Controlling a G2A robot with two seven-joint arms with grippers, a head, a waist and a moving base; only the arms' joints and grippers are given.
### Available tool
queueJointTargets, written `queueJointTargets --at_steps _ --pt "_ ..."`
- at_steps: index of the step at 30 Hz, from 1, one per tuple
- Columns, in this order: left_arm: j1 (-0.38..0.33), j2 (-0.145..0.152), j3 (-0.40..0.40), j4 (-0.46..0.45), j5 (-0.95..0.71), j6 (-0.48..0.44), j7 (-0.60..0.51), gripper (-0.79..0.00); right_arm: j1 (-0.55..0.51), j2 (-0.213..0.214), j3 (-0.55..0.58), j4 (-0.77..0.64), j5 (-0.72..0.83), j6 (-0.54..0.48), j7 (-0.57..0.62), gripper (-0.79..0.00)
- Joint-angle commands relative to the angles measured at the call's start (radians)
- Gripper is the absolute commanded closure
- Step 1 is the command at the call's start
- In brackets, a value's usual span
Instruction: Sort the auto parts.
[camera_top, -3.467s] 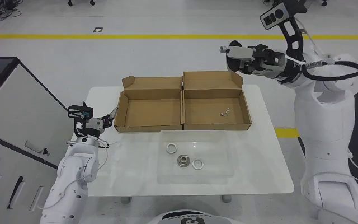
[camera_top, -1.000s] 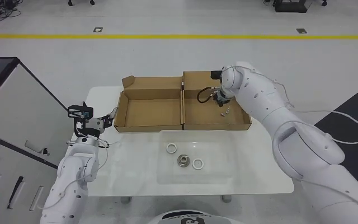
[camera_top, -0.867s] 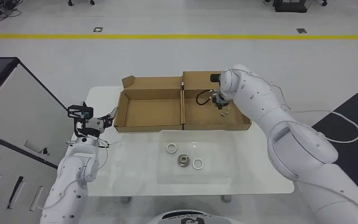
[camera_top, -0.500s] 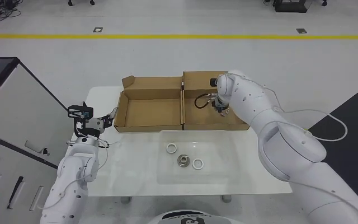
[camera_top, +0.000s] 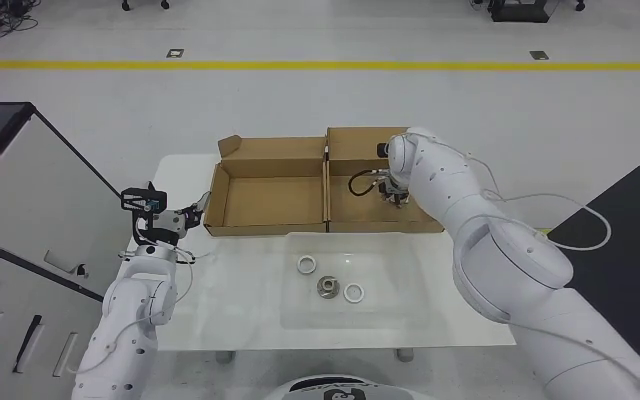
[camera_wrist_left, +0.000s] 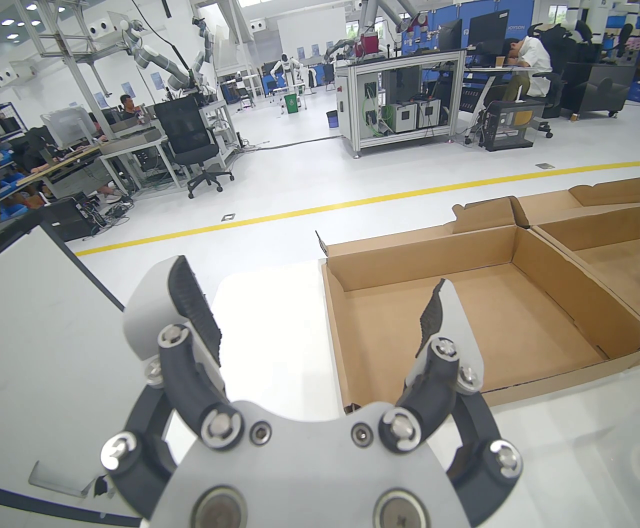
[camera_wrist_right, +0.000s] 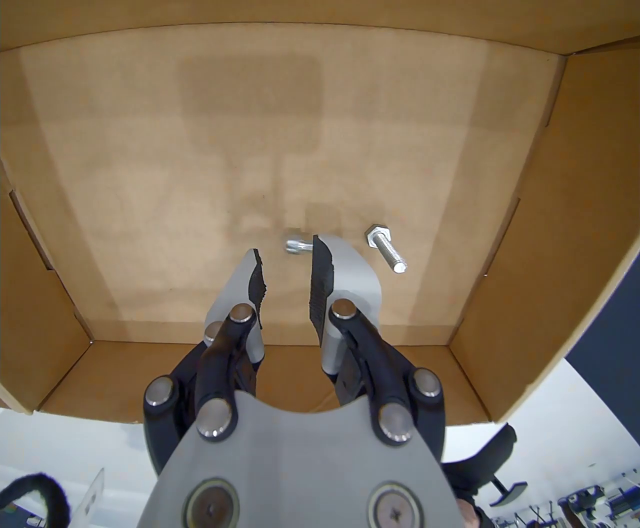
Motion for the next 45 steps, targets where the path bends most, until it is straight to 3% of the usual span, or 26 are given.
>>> queueJointTargets --at_steps 1,6,10,11,12,29,36,45 --pt "0.0 0.0 0.0 0.0 0.0 0.0 0.0 -0.785 0.005 -0.002 0.006 0.006 0.006 -0.009 -0.003 -0.219" --pt "0.0 0.0 0.0 0.0 0.0 0.0 0.0 -0.785 0.023 -0.001 0.027 0.012 0.03 -0.06 -0.018 -0.262" --pt "0.0 0.0 0.0 0.0 0.0 0.0 0.0 -0.785 0.044 0.004 0.05 0.01 0.057 -0.113 -0.036 -0.397" --pt "0.0 0.0 0.0 0.0 0.0 0.0 0.0 -0.785 0.05 0.006 0.055 0.008 0.061 -0.128 -0.039 -0.733" --pt "0.0 0.0 0.0 0.0 0.0 0.0 0.0 -0.785 0.056 0.009 0.059 0.007 0.064 -0.139 -0.044 -0.785" --pt "0.0 0.0 0.0 0.0 0.0 0.0 0.0 -0.785 0.102 0.085 0.177 -0.102 0.18 -0.424 -0.013 -0.785" --pt "0.0 0.0 0.0 0.0 0.0 0.0 0.0 -0.785 0.081 0.144 0.247 -0.193 0.236 -0.515 0.068 -0.785" --pt "0.0 0.0 0.0 0.0 0.0 0.0 0.0 -0.785 0.003 0.248 0.376 -0.375 0.284 -0.547 0.181 -0.785"
